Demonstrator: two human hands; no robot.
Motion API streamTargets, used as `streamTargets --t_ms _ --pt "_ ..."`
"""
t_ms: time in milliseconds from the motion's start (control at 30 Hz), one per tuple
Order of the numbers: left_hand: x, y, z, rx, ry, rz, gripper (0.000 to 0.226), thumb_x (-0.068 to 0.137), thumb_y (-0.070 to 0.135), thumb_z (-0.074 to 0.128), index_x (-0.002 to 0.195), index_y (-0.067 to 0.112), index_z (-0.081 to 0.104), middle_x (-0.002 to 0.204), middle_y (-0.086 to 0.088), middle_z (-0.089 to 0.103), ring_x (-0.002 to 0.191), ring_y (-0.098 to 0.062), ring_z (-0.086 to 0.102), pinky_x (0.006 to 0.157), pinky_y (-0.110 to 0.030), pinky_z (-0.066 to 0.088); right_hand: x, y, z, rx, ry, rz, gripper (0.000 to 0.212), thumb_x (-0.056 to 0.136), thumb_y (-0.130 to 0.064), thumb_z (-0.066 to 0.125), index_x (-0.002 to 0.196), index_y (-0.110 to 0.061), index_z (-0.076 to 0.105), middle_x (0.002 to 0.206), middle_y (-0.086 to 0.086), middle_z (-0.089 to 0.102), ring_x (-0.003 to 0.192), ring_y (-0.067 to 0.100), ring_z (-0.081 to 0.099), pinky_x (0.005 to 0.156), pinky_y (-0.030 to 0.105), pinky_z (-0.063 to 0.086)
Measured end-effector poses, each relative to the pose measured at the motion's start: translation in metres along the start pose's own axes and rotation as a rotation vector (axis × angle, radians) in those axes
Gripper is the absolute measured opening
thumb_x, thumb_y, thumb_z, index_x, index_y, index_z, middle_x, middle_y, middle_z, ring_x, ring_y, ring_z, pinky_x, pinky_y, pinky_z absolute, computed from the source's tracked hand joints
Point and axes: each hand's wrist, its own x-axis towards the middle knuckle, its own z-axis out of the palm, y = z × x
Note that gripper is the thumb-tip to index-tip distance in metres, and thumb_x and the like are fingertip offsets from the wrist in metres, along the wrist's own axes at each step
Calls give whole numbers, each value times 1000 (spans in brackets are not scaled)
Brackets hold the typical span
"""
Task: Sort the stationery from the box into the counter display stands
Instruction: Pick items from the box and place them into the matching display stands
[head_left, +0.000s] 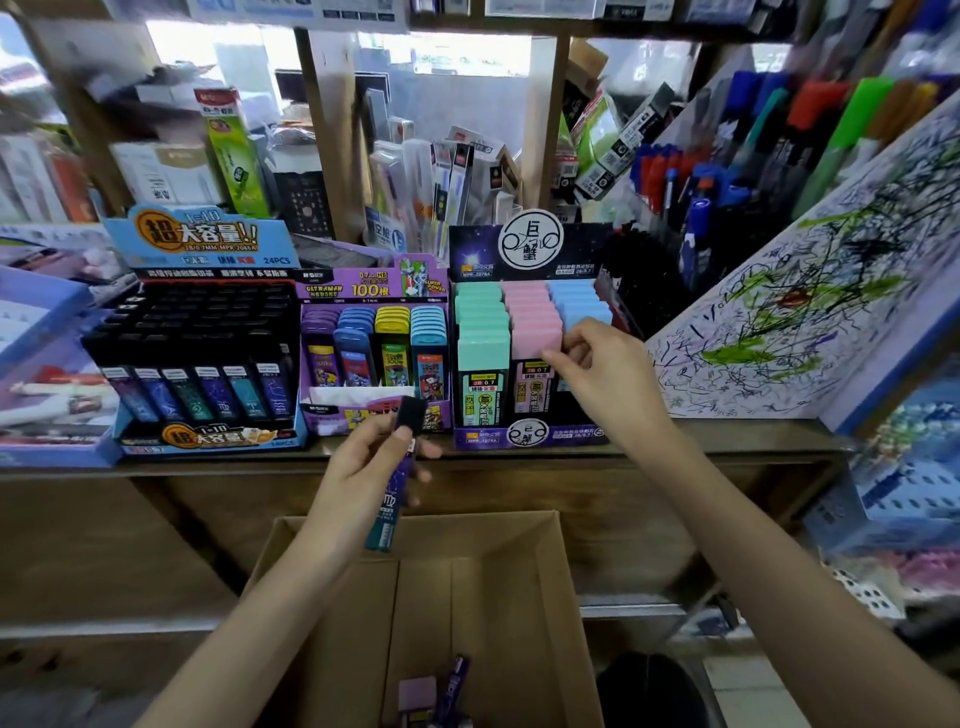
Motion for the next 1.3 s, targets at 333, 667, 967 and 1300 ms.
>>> streamTargets --t_ms 333,667,967,1300 --pt "-9 18 -7 -89 -5 96 22 83 30 50 100 16 53 83 -2 72 65 -10 64 52 -23 52 -28 -63 -17 261 -17 -130 7 91 -23 58 89 -18 62 82 -6 59 71 -3 52 65 10 39" --pt "-27 38 -41 -114 87 182 25 83 25 53 105 13 57 92 -2 64 73 -10 67 57 -24 56 -53 -151 41 748 -393 -53 9 91 -25 60 87 -25 68 84 1 69 81 13 64 73 29 50" --pt "-16 17 -173 460 468 184 33 88 28 63 117 17 54 116 -1 59 106 -9 56 87 -22 42 -15 -211 84 735 -333 -55 12 89 -21 63 81 -30 62 73 -7 65 75 17 66 73 38 55" --pt "16 -13 -245 1143 573 146 50 85 34 67 125 6 55 125 -14 56 120 -31 48 97 -44 37 -4 -281 158 582 -337 -175 25 87 -20 66 107 -5 69 80 1 64 76 15 62 78 33 54"
